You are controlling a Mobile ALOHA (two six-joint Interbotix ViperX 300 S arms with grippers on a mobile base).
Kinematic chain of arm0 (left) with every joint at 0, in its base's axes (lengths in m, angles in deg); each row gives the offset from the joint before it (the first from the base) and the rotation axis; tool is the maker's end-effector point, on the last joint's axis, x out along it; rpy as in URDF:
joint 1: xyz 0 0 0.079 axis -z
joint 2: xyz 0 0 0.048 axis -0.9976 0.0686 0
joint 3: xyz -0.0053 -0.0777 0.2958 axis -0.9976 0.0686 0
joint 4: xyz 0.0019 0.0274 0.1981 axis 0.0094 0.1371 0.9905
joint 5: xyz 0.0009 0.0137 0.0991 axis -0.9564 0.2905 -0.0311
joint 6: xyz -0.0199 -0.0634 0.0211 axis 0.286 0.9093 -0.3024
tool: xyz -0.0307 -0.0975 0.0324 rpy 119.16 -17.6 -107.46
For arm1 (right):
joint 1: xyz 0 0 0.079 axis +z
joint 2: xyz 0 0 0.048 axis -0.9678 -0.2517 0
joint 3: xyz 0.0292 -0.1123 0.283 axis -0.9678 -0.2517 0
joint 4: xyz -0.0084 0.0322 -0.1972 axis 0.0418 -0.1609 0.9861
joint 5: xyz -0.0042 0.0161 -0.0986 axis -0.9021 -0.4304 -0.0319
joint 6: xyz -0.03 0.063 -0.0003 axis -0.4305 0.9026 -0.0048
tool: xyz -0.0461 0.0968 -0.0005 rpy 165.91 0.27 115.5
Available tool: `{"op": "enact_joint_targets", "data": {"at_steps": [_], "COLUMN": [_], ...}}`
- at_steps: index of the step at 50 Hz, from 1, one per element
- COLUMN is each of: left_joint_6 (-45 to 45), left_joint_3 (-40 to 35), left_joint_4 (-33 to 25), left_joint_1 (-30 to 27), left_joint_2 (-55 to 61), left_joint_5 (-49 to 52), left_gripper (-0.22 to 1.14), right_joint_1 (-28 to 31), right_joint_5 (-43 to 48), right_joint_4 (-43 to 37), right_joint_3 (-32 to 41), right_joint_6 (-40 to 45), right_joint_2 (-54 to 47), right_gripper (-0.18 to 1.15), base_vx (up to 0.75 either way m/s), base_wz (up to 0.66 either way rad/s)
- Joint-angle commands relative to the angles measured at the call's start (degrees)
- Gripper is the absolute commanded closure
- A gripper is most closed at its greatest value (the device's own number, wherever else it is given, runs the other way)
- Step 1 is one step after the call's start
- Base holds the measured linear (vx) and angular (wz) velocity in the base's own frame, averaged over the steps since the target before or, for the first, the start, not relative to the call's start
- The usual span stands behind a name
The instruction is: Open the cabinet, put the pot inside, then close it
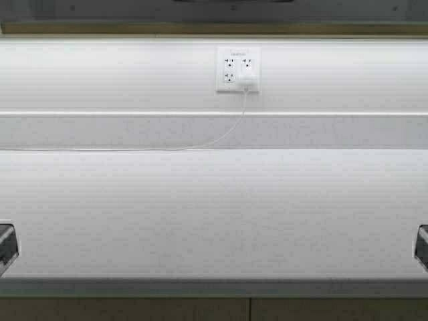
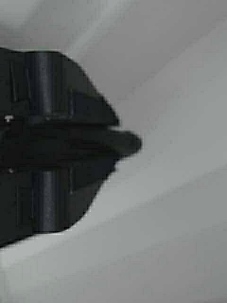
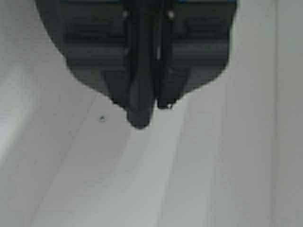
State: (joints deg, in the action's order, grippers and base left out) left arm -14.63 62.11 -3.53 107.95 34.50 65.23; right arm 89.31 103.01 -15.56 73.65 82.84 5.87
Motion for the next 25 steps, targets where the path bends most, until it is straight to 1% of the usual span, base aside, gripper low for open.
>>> {"op": "enact_joint_targets", "data": {"at_steps": [1,8,15,25], "left_joint_6": [-4.3,-4.0,-3.8,-4.0], "left_joint_3": [-5.1,-7.7,-7.7,-6.9], "left_joint_4": [0.8,0.8,0.1,-2.5], "left_joint_1": [1.8,1.8,1.8,1.8], "left_joint_2": [1.1,2.9,3.6,4.6], "left_joint_5": [1.2,1.6,1.7,1.7], "left_gripper": [0.87,0.87,0.87,0.87], "right_joint_1": [1.5,1.1,0.6,0.1], "right_joint_5": [0.4,0.5,0.4,0.4], "right_joint_4": [0.4,0.4,0.4,0.4], "right_joint_3": [4.1,4.9,5.0,4.2], "right_joint_6": [0.7,0.7,0.7,0.7], "right_joint_2": [-0.5,-2.1,-2.8,-3.3], "right_gripper": [0.90,0.90,0.90,0.90], "base_vx": [0.05,0.07,0.07,0.08], "base_wz": [0.01,0.01,0.01,0.01]}}
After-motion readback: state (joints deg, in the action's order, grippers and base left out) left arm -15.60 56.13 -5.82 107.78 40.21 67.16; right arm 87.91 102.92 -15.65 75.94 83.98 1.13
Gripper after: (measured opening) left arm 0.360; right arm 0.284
